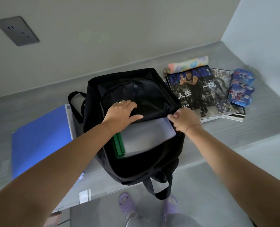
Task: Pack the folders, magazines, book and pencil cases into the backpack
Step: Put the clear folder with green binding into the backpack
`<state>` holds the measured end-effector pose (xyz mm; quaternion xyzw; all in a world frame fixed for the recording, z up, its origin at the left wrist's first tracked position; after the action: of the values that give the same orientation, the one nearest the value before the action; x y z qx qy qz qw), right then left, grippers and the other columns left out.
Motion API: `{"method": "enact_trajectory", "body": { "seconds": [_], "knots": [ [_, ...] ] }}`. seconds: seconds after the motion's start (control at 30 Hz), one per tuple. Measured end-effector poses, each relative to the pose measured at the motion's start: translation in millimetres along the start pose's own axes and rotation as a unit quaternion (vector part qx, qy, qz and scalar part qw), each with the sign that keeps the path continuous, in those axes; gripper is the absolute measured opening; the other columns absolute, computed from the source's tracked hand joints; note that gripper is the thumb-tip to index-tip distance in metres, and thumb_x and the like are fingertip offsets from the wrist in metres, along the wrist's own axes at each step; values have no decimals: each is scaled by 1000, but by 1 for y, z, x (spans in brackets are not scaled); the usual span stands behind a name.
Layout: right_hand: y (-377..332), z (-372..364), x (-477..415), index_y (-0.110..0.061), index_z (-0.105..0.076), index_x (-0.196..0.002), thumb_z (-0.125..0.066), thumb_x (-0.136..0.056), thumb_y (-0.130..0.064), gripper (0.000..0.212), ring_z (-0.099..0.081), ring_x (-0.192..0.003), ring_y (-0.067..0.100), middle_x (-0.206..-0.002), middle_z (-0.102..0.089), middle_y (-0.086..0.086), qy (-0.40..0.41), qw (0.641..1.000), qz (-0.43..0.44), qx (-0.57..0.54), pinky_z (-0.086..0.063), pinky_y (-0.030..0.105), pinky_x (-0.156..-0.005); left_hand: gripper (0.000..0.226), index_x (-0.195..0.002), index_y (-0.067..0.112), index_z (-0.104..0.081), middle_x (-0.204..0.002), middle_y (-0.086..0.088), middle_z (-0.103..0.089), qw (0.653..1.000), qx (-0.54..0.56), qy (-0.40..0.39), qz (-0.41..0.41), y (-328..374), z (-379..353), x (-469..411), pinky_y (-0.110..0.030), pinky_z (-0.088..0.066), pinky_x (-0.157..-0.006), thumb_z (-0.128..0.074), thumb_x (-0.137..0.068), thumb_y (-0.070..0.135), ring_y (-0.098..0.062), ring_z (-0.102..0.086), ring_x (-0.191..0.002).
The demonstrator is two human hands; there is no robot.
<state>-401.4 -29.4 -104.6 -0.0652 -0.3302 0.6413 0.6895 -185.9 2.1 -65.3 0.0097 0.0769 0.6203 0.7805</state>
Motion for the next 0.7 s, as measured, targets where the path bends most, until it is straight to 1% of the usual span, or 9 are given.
{"method": "enact_trajectory", "body": {
  "seconds": [0.07, 0.13, 0.27, 0.33, 0.43, 0.47, 0.53, 0.63, 0.7],
  "knots": [
    [5, 33, -14, -11, -61, -79, -51, -86, -33, 25, -59, -74, 25, -76, -63, 6, 76, 997, 24, -5, -40, 28, -59, 45, -119, 13, -56, -112, -2, -61, 995, 81, 52, 30, 13, 14, -12, -32, -46, -86, -49, -92, 48, -19, -56, -104],
    [18, 55, -33, -8, -62, -86, -51, -88, -28, 23, -55, -80, 25, -80, -59, 6, 100, 994, 34, -30, -37, 29, -61, 36, -119, 13, -56, -115, -3, -60, 976, 191, 62, 78, 26, 15, -33, -32, -49, -87, -52, -93, 37, -17, -56, -104],
    [60, 83, -69, -17, -53, -85, -54, -86, -26, 10, -49, -87, 23, -94, -50, 10, 106, 994, 22, -7, -41, 31, -76, 33, -124, 14, -55, -121, -3, -59, 900, 403, 1, 169, 70, -11, -77, -20, -43, -85, -53, -94, 27, -13, -57, -107],
    [86, 91, -82, -11, -56, -98, -55, -85, -26, 20, -51, -95, 28, -108, -49, 12, 104, 995, -6, 10, -43, 36, -85, 39, -131, 15, -49, -127, -2, -57, 862, 465, -57, 192, 101, -32, -98, -20, -37, -88, -50, -94, 28, -14, -55, -114],
    [115, 98, -93, -5, -53, -119, -59, -84, -24, 40, -52, -108, 34, -123, -51, 17, 82, 996, -41, -3, -45, 42, -96, 40, -135, 16, -39, -111, -3, -55, 830, 497, -170, 187, 149, -69, -120, -28, -34, -87, -42, -97, 28, -14, -52, -92],
    [121, 99, -97, -5, -52, -122, -60, -84, -24, 43, -52, -110, 35, -124, -52, 18, 73, 996, -45, -6, -44, 44, -98, 47, -142, 15, -31, -113, -6, -52, 819, 498, -205, 196, 159, -81, -123, -29, -34, -81, -41, -98, 29, -12, -47, -84],
    [130, 103, -106, -3, -53, -119, -61, -83, -24, 43, -53, -110, 37, -122, -54, 20, 65, 997, -45, -11, -45, 44, -97, 61, -150, 13, -13, -137, -11, -43, 799, 494, -251, 235, 168, -103, -129, -26, -36, -70, -40, -99, 30, -10, -45, -77],
    [134, 104, -116, -1, -55, -107, -59, -84, -23, 32, -55, -107, 36, -118, -58, 21, 61, 997, -39, -34, -45, 41, -90, 67, -150, 10, -7, -144, -16, -38, 784, 483, -241, 307, 162, -120, -139, -30, -43, -69, -45, -96, 20, -21, -52, -90],
    [137, 103, -122, -5, -52, -96, -58, -84, -21, 21, -56, -105, 34, -114, -60, 21, 55, 996, -43, -47, -46, 41, -89, 69, -149, 6, -10, -144, -19, -38, 792, 444, -230, 351, 157, -126, -144, -37, -50, -88, -48, -91, 10, -30, -51, -115]
  ]
}}
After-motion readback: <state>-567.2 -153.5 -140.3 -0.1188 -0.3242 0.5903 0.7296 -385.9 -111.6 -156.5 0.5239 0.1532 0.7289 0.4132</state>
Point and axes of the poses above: each hand's wrist, its own x-axis away from the middle knuckle, its own z-axis out of the back of the hand, y = z × x, the point moved 9 cm from there along -x, towards the middle knuckle
